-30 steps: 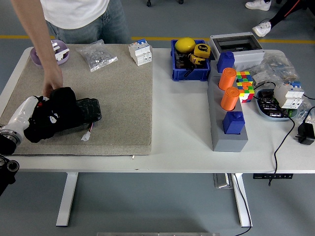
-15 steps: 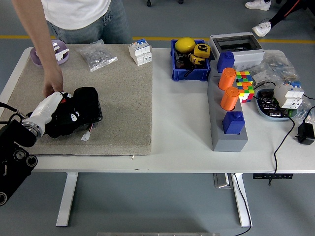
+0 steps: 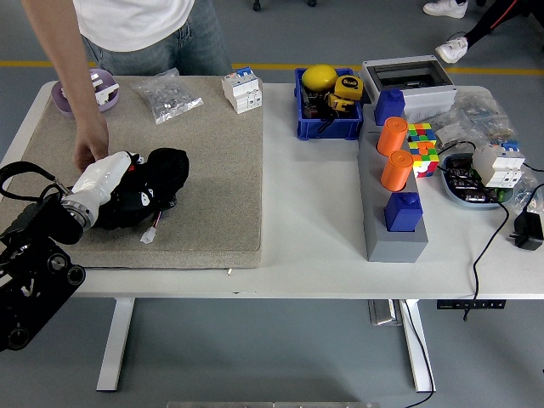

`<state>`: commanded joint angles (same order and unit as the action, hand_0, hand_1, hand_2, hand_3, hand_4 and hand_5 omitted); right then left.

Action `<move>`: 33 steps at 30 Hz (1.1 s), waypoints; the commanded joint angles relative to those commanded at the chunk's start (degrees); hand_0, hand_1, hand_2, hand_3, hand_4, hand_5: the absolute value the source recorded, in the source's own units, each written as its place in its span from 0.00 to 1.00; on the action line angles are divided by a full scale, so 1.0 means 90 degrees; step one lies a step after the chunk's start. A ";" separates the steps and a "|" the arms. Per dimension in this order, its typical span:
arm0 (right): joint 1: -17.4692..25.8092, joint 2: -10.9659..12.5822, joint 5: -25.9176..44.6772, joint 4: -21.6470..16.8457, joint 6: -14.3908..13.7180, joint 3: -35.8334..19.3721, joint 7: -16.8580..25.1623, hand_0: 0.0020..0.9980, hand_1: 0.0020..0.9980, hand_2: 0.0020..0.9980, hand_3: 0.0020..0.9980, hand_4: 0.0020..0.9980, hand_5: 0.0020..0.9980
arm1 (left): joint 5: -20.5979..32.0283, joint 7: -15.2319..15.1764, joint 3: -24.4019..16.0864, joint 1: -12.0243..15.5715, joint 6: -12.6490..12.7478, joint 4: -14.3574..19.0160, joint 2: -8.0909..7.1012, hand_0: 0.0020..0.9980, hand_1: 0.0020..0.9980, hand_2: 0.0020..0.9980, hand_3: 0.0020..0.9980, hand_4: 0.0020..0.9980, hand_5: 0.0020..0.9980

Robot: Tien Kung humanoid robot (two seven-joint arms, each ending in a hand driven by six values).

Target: Pick the rag up,wipe the panel,place it on the desk

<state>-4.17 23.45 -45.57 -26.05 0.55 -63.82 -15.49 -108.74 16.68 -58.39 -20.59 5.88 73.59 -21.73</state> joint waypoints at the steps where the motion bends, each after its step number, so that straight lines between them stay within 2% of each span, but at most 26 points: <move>1: -0.0001 -0.0001 -0.0002 -0.0001 -0.0001 -0.0009 0.0001 0.76 0.59 0.70 0.68 1.00 0.64 | -0.0092 0.0008 0.0016 0.0014 0.0037 0.0013 -0.0014 0.27 0.28 0.54 0.45 0.05 0.00; 15: 0.0005 0.0001 -0.0034 -0.0007 -0.0015 -0.0052 -0.0003 0.76 0.59 0.70 0.68 1.00 0.64 | -0.0329 0.0049 -0.0169 0.0385 0.0196 0.0001 -0.0149 0.27 0.28 0.53 0.45 0.05 0.00; 22: 0.0004 0.0013 -0.0037 -0.0003 -0.0016 -0.0074 -0.0004 0.76 0.59 0.70 0.68 1.00 0.64 | -0.0455 0.0065 -0.0559 0.0638 0.0251 -0.0002 -0.0227 0.27 0.28 0.53 0.45 0.05 0.00; 33: 0.0025 0.0016 -0.0041 -0.0002 -0.0010 -0.0104 0.0003 0.76 0.59 0.70 0.68 1.00 0.63 | -0.0637 0.0103 -0.1031 0.1049 0.0308 -0.0006 -0.0446 0.27 0.28 0.53 0.45 0.05 0.00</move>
<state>-3.94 23.59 -45.94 -26.07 0.46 -64.75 -15.46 -114.47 17.60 -67.67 -11.16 8.66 73.53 -25.74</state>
